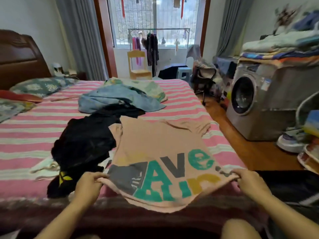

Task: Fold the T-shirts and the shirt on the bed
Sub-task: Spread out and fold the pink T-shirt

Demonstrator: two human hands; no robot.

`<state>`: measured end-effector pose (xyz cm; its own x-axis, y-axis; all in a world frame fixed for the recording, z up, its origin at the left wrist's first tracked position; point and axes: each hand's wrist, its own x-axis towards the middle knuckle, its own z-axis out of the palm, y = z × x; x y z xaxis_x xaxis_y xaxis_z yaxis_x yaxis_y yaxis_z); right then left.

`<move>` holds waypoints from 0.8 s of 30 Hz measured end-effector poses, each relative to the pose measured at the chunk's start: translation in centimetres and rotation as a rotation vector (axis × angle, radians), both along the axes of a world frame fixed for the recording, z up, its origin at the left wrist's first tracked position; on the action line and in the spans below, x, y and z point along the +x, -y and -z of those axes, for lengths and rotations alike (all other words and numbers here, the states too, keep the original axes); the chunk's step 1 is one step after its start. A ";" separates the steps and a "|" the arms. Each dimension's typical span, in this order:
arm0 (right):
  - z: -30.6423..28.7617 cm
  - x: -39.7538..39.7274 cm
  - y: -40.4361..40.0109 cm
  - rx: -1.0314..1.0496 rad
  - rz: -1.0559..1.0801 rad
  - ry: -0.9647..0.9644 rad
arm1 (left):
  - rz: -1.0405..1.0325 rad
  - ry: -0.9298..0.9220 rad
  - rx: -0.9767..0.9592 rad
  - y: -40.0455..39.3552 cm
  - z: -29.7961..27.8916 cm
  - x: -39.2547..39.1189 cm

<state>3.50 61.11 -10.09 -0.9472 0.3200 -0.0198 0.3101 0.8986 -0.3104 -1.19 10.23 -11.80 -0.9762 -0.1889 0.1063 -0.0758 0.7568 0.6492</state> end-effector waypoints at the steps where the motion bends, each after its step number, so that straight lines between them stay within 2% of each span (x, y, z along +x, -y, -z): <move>1: 0.3 0.1 0.3 0.010 0.001 0.027 | -0.011 0.047 0.008 -0.2 0.5 0.4; 4: -0.4 -0.4 0.7 -0.080 0.100 0.010 | 0.001 0.072 0.034 -0.9 -0.7 0.4; 7: -3.4 -2.4 1.6 -0.174 0.172 -0.223 | 0.159 0.008 0.065 -3.4 -4.6 0.2; 9: -6.2 -3.5 4.5 -0.173 0.043 -0.422 | 0.315 0.106 0.190 -6.6 -7.4 0.9; 11: -9.0 -3.5 9.0 -0.290 -0.237 -0.541 | 0.459 0.237 0.337 -10.4 -8.8 2.1; 13: -10.3 -2.5 13.4 -0.519 -0.462 -0.468 | 0.525 0.269 0.432 -13.6 -8.8 3.1; 15: -9.4 -1.8 16.3 -0.672 -0.523 -0.383 | 0.563 0.240 0.492 -15.6 -8.3 3.9; 17: -7.8 -1.7 17.6 -0.793 -0.448 -0.384 | 0.524 0.147 0.428 -16.7 -7.6 4.1; 19: -6.6 -1.5 17.8 -1.038 -0.354 -0.316 | 0.496 0.052 0.395 -17.5 -6.9 4.1; 22: -5.2 -0.8 17.5 -1.463 -0.336 -0.045 | 0.404 0.081 0.487 -18.3 -6.7 4.4; 24: -4.2 0.0 17.3 -1.604 -0.328 0.035 | 0.300 0.094 0.537 -18.3 -6.7 4.0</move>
